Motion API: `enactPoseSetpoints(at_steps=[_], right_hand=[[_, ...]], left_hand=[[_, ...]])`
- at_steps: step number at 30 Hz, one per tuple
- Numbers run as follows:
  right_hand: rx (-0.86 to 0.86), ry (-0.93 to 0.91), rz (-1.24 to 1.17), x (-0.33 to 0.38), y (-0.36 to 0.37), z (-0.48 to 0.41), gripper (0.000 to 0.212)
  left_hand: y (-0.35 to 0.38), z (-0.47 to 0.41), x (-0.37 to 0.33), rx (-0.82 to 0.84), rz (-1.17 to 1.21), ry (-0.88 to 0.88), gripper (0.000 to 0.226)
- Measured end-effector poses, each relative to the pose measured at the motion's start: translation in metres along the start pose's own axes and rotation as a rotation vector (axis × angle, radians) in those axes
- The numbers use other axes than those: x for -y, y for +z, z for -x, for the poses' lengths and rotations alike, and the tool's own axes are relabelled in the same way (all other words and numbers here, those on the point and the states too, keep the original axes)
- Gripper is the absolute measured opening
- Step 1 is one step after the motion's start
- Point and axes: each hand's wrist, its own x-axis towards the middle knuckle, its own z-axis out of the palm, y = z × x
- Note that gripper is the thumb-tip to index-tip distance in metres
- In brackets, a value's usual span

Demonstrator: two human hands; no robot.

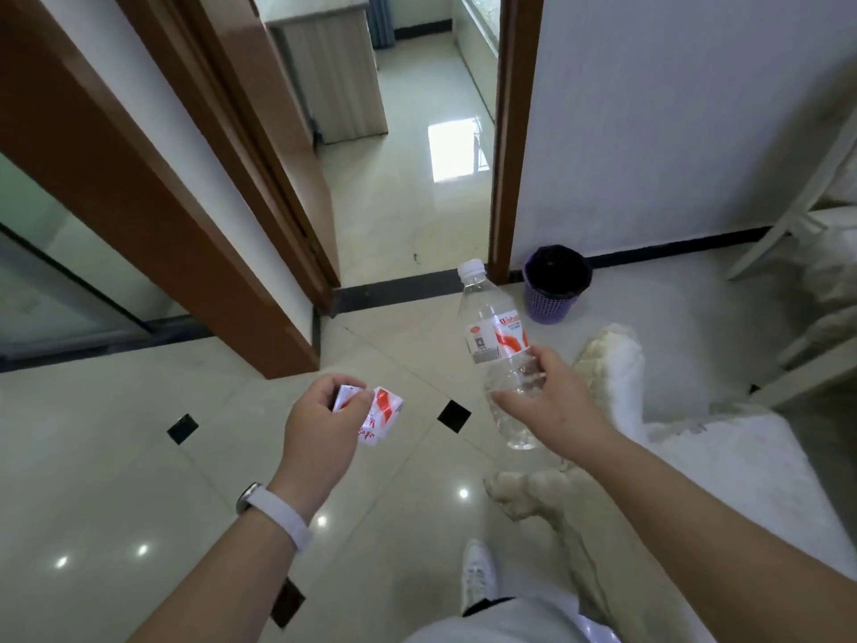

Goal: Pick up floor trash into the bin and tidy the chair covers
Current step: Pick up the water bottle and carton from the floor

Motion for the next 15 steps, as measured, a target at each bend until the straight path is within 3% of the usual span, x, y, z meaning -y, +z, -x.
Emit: enactPoseSetpoints(at_steps=[6,15], right_hand=[[-0.039,-0.007,-0.002,0.027,-0.020,-0.068,0.059],[-0.135,0.140,-0.036,0.034,-0.027,-0.150,0.049]], left_hand=[[0.025,-0.069,-0.044,0.081,-0.005,0.060,0.005],[0.076,-0.196,-0.061,0.211,-0.053,0.119,0.003]])
